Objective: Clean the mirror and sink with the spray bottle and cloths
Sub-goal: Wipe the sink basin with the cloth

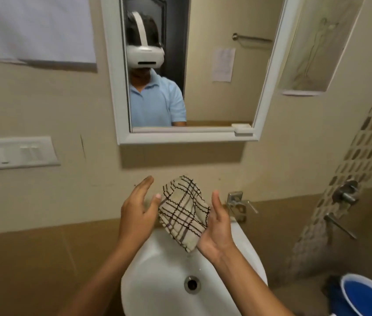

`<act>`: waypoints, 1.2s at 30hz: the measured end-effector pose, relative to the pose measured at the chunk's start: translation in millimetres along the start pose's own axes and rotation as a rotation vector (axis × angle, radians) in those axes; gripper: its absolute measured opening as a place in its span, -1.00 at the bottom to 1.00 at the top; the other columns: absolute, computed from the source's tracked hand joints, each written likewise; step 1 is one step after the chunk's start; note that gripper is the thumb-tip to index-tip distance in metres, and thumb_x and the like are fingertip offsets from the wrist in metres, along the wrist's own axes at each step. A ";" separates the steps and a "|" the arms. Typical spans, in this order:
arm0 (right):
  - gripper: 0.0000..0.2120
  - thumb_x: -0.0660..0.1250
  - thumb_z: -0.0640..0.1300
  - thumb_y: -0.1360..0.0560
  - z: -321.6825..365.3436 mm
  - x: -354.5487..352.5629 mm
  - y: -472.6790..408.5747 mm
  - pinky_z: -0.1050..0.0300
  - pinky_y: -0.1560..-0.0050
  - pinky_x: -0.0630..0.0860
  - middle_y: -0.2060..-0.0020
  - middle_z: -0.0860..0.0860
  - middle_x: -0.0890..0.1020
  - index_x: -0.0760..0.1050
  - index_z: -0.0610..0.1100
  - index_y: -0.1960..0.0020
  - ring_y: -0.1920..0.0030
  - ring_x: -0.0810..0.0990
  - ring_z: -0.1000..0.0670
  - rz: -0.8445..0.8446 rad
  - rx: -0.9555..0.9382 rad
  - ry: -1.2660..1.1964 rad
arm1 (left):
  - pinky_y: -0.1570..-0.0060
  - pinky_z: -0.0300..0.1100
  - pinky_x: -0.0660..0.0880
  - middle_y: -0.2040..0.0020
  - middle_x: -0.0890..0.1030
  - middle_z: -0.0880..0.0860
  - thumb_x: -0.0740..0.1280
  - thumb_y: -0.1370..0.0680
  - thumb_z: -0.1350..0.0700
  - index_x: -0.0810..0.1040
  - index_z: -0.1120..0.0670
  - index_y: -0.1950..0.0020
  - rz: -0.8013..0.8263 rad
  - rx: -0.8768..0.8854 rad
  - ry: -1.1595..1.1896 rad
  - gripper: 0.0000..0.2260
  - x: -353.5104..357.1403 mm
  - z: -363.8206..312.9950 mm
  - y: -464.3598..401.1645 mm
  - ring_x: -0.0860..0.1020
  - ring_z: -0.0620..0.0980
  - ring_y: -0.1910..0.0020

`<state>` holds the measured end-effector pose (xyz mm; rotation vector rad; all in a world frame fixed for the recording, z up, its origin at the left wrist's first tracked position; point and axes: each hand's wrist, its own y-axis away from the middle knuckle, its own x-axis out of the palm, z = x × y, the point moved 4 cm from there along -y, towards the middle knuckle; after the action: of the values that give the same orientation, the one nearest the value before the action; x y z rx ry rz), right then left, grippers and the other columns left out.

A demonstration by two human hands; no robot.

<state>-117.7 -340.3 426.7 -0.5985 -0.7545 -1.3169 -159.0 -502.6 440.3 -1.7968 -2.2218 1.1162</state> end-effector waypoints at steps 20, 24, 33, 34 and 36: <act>-0.71 0.32 -0.13 -0.57 7.5 -266.8 8.7 -0.18 -0.26 0.52 -0.10 -0.13 0.69 0.55 -0.12 -0.28 -0.13 0.66 -0.16 -0.650 0.072 0.507 | -0.48 -0.16 -0.08 -0.58 0.11 0.07 0.12 -0.65 -0.04 0.08 0.13 -0.57 0.585 -0.167 -0.583 -0.46 150.1 144.3 95.6 0.06 0.01 -0.57; -0.72 0.29 -0.19 -0.59 31.0 -294.5 -37.7 -0.09 -0.31 0.49 -0.14 0.00 0.66 0.55 -0.03 -0.27 -0.19 0.61 -0.03 -0.634 -0.031 0.755 | -0.49 -0.06 0.04 -0.54 0.22 0.16 0.21 -0.62 0.00 0.18 0.21 -0.53 0.628 -0.180 -0.678 -0.45 174.2 163.2 86.4 0.17 0.10 -0.53; -0.38 0.11 0.08 -0.56 -49.5 -314.4 -137.4 -0.36 -0.50 -0.02 -0.56 -0.14 0.18 0.12 -0.08 -0.57 -0.56 0.10 -0.22 -0.193 -0.054 2.048 | -0.48 0.08 0.11 -0.55 0.19 0.19 0.23 -0.59 -0.05 0.12 0.23 -0.55 0.651 -0.308 -0.859 -0.37 190.6 207.5 68.6 0.16 0.17 -0.53; -0.34 0.05 0.17 -0.53 -60.4 -313.9 -141.6 -0.39 -0.48 -0.06 -0.55 -0.15 0.19 0.14 -0.07 -0.57 -0.55 0.11 -0.23 -0.152 -0.047 2.096 | -0.49 0.07 0.07 -0.56 0.14 0.18 0.21 -0.60 -0.07 0.09 0.22 -0.56 0.651 -0.325 -0.867 -0.36 189.7 211.8 68.7 0.11 0.15 -0.55; -0.29 0.00 0.32 -0.51 -73.5 -309.1 -147.1 -0.39 -0.43 -0.12 -0.54 -0.14 0.24 0.22 -0.04 -0.54 -0.54 0.15 -0.25 -0.079 -0.049 2.114 | -0.50 0.06 0.01 -0.58 0.08 0.16 0.16 -0.61 -0.11 0.05 0.20 -0.57 0.653 -0.357 -0.884 -0.35 186.3 220.4 69.5 0.05 0.13 -0.56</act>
<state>-277.2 -227.4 136.2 0.8742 1.0056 -1.2726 -265.7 -442.7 169.8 -2.6904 -2.3791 2.0759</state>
